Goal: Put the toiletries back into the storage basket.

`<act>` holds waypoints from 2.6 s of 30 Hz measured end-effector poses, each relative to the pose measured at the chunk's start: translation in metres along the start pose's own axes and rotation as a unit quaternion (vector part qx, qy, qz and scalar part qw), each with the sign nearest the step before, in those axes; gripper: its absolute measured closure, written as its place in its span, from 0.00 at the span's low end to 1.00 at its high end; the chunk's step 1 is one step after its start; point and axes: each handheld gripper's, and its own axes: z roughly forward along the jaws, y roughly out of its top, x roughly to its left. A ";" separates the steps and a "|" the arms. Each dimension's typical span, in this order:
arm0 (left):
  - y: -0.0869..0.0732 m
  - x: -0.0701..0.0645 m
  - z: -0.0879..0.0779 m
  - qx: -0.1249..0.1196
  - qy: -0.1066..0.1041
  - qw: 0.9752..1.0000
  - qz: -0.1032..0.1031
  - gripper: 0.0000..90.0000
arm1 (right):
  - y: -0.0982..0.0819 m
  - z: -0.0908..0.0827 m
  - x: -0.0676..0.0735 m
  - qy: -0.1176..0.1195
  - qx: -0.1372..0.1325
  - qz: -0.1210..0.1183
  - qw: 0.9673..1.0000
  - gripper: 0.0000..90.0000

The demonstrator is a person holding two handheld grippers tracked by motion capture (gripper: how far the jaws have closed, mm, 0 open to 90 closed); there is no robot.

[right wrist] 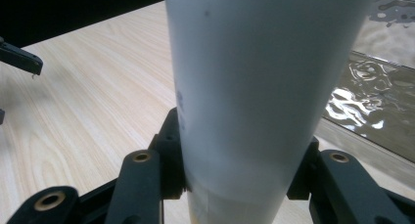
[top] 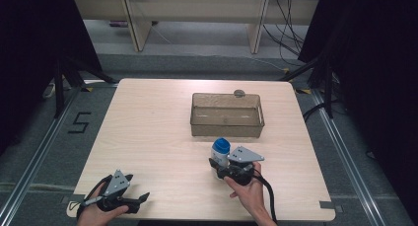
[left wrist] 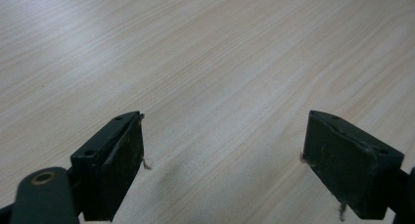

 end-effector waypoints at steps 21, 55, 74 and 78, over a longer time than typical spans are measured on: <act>0.000 0.001 0.000 -0.005 -0.001 1.000 -0.002 0.16 | 0.017 -0.015 -0.023 -0.017 0.008 -0.004 1.000 0.62; -0.001 0.000 0.001 -0.007 -0.001 1.000 -0.010 0.16 | 0.044 -0.040 -0.072 -0.054 -0.013 0.016 0.998 0.62; 0.000 0.001 0.000 -0.004 -0.005 1.000 -0.007 0.16 | 0.055 -0.052 -0.090 -0.077 -0.023 0.038 0.996 0.62; 0.000 0.002 0.000 -0.005 -0.001 1.000 -0.007 0.16 | 0.060 -0.054 -0.096 -0.080 -0.028 0.032 0.996 0.62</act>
